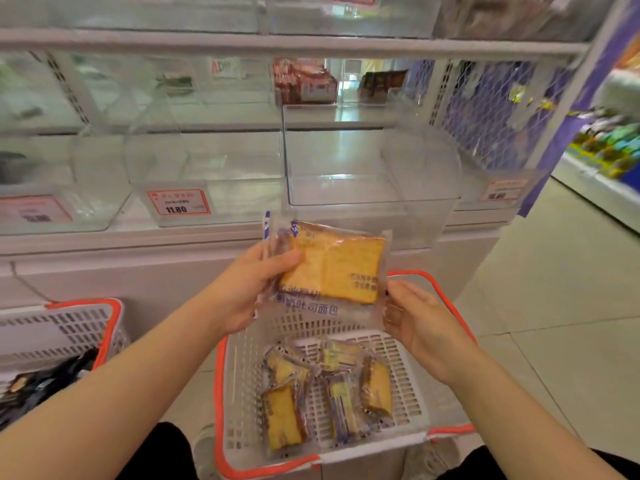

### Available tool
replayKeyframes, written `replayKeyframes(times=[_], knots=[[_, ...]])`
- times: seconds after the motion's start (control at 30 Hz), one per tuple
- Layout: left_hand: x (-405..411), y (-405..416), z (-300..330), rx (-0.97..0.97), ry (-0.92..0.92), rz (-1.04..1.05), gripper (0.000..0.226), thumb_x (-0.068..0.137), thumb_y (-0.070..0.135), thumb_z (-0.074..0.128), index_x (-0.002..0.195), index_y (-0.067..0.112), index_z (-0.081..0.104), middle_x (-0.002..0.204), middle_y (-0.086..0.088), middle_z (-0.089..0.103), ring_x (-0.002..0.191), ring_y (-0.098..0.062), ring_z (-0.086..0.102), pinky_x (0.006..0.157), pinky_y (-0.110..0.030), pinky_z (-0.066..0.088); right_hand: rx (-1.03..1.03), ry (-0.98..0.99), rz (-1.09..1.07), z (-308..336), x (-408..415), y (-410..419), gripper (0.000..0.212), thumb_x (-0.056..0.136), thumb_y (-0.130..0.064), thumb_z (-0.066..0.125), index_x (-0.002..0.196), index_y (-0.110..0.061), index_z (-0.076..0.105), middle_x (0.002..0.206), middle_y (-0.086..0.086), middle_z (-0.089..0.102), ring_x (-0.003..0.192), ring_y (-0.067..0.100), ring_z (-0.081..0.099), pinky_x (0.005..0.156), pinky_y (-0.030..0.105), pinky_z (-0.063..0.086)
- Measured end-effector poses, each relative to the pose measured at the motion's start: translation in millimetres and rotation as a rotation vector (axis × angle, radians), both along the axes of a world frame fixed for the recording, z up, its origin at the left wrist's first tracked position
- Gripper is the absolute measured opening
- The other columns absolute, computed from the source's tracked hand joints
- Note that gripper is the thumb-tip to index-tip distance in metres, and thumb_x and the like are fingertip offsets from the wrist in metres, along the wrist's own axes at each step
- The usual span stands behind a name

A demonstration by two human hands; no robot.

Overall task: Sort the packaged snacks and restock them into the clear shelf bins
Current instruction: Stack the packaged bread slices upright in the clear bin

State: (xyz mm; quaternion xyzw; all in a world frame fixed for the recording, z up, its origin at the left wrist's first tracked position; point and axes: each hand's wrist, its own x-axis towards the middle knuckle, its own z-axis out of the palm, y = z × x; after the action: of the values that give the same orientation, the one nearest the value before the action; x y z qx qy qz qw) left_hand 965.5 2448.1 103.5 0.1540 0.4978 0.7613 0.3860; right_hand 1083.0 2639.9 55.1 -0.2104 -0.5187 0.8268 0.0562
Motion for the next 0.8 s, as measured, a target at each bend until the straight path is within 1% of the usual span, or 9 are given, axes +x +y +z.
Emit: replayKeyframes(times=[0.1,0.2,0.3,0.37,0.43,0.5,0.6,0.7,0.8], knots=[[1.0,2.3,-2.7,-0.08,0.111,0.208,0.006,0.079,0.016,0.06,0.081,0.015,0.066,0.064,0.0,0.069,0.058,-0.009,0.065,0.06,-0.024,0.055,0.155,0.06,-0.031,17.7,-7.6,-7.3,0.008,0.077,-0.023,0.063,0.071,-0.019,0.061,0.066,-0.001,0.055,0.056,0.009,0.049,0.054,0.02,0.043],[-2.7,3.5,-9.3,-0.251,0.178,0.405,0.008,0.09,0.024,0.057,0.088,0.017,0.061,0.073,0.001,0.07,0.07,-0.018,0.064,0.068,-0.035,0.052,0.44,0.069,-0.119,26.9,-18.5,-10.7,0.029,0.09,-0.013,0.057,0.062,-0.02,0.054,0.052,-0.008,0.052,0.047,0.005,0.043,0.046,0.017,0.037],[0.8,5.1,-12.5,-0.33,0.203,0.251,0.028,0.089,0.037,0.054,0.11,0.018,0.053,0.095,-0.007,0.071,0.081,-0.027,0.07,0.066,-0.036,0.058,0.553,0.122,-0.266,36.9,-29.5,-13.3,0.026,0.091,-0.011,0.055,0.067,-0.02,0.05,0.048,-0.012,0.054,0.046,0.001,0.045,0.046,0.014,0.038],[3.4,6.7,-10.7,-0.245,0.182,0.13,0.047,0.077,0.033,0.066,0.118,0.02,0.046,0.101,-0.008,0.071,0.083,-0.026,0.071,0.062,-0.029,0.057,0.564,0.164,-0.365,44.2,-36.3,-11.1,0.025,0.092,-0.01,0.054,0.069,-0.019,0.048,0.048,-0.014,0.054,0.046,-0.002,0.045,0.049,0.015,0.039],[0.2,8.5,-9.0,-0.107,0.164,0.122,0.065,0.063,0.026,0.073,0.121,0.02,0.046,0.109,-0.008,0.069,0.092,-0.025,0.069,0.07,-0.026,0.056,0.522,0.2,-0.422,51.9,-41.1,-7.0,0.024,0.092,-0.008,0.053,0.07,-0.017,0.047,0.049,-0.011,0.054,0.048,0.001,0.047,0.053,0.023,0.043],[-4.5,9.6,-3.6,-0.007,0.182,0.172,0.063,0.059,0.02,0.074,0.117,0.02,0.051,0.106,-0.005,0.07,0.092,-0.02,0.069,0.071,-0.024,0.055,0.494,0.226,-0.435,58.9,-43.2,-1.9,0.023,0.091,-0.008,0.054,0.07,-0.017,0.049,0.051,-0.009,0.053,0.048,0.003,0.047,0.051,0.026,0.043],[-15.2,9.8,4.7,0.054,0.155,0.264,0.047,0.06,0.015,0.069,0.105,0.016,0.056,0.084,0.002,0.073,0.073,-0.009,0.07,0.062,-0.019,0.055,0.491,0.259,-0.424,67.9,-46.1,7.1,0.025,0.091,-0.012,0.056,0.068,-0.021,0.051,0.05,-0.01,0.051,0.042,0.0,0.043,0.036,0.015,0.037],[-29.9,7.0,7.9,0.128,0.1,0.307,0.035,0.063,0.014,0.066,0.097,0.01,0.058,0.077,0.0,0.072,0.066,-0.008,0.068,0.058,-0.016,0.054,0.529,0.251,-0.368,70.9,-54.3,14.2,0.025,0.092,-0.012,0.055,0.069,-0.023,0.052,0.054,-0.01,0.055,0.052,0.006,0.048,0.044,0.018,0.038],[-44.5,6.0,11.1,0.188,0.125,0.315,0.025,0.065,0.012,0.064,0.089,0.011,0.059,0.075,0.0,0.071,0.066,-0.007,0.067,0.062,-0.017,0.054,0.437,0.241,-0.192,75.4,-68.2,15.6,0.018,0.094,-0.01,0.049,0.084,-0.023,0.056,0.071,-0.005,0.063,0.066,0.013,0.059,0.054,0.021,0.047]])
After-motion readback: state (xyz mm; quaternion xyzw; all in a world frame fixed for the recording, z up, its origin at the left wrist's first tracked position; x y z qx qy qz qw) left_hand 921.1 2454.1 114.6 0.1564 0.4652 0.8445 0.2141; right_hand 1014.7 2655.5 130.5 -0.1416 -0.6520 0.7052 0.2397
